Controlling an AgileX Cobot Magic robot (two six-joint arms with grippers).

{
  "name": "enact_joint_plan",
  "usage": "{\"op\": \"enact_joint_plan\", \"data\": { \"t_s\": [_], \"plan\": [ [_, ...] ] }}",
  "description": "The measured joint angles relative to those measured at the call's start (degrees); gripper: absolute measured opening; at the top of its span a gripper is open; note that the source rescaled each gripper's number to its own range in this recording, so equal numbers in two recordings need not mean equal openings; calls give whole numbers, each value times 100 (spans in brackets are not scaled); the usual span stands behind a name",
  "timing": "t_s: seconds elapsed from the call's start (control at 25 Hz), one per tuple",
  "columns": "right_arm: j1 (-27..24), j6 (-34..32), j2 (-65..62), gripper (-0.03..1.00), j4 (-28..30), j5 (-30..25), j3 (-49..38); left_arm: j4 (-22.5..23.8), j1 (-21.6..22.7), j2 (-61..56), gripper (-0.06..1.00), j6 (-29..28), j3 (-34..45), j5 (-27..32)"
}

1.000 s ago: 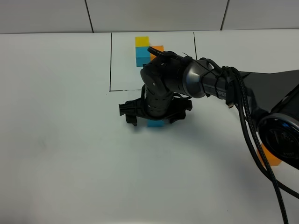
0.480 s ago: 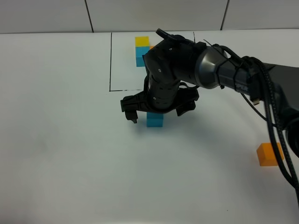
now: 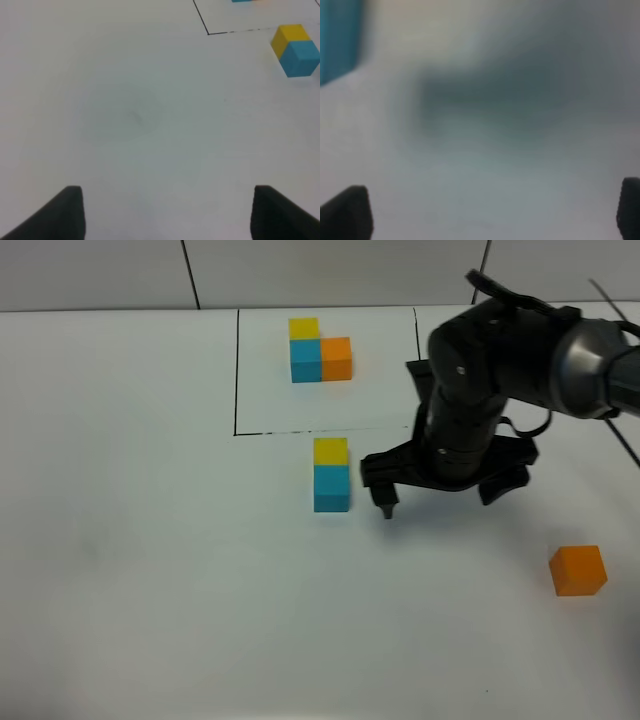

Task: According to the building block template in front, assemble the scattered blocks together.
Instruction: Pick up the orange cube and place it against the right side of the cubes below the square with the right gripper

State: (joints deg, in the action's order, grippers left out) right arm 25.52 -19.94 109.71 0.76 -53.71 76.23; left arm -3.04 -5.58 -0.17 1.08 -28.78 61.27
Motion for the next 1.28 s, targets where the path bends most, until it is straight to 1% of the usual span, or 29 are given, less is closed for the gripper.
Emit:
{"op": "enact_joint_plan", "data": {
  "t_s": [0.2,0.32,0.48,0.6,0.8,0.88,1.04,1.16,1.28],
  "plan": [
    [-682,6,-982,97,-12,407,-1194,0,0,0,48,0,0,0],
    [-1142,27,-1385,97,-2,517,-1806,0,0,0,48,0,0,0],
    [-1560,338,-1673,97,-29,680,-2430,0,0,0,48,4,0,0],
    [-1734,760,-1736,97,-180,866,-2742,0,0,0,48,4,0,0],
    [-1958,1315,-1741,97,-261,1568,-3190,0,0,0,48,4,0,0],
    [-2059,1458,-1741,97,-268,1759,-3289,0,0,0,48,4,0,0],
    [-2200,1825,-1741,97,-305,1904,-3418,0,0,0,48,4,0,0],
    [-2236,2180,-1741,97,-426,1931,-3450,0,0,0,48,4,0,0],
    [-2236,2368,-1741,97,-579,1988,-3450,0,0,0,48,4,0,0]
  ]
}}
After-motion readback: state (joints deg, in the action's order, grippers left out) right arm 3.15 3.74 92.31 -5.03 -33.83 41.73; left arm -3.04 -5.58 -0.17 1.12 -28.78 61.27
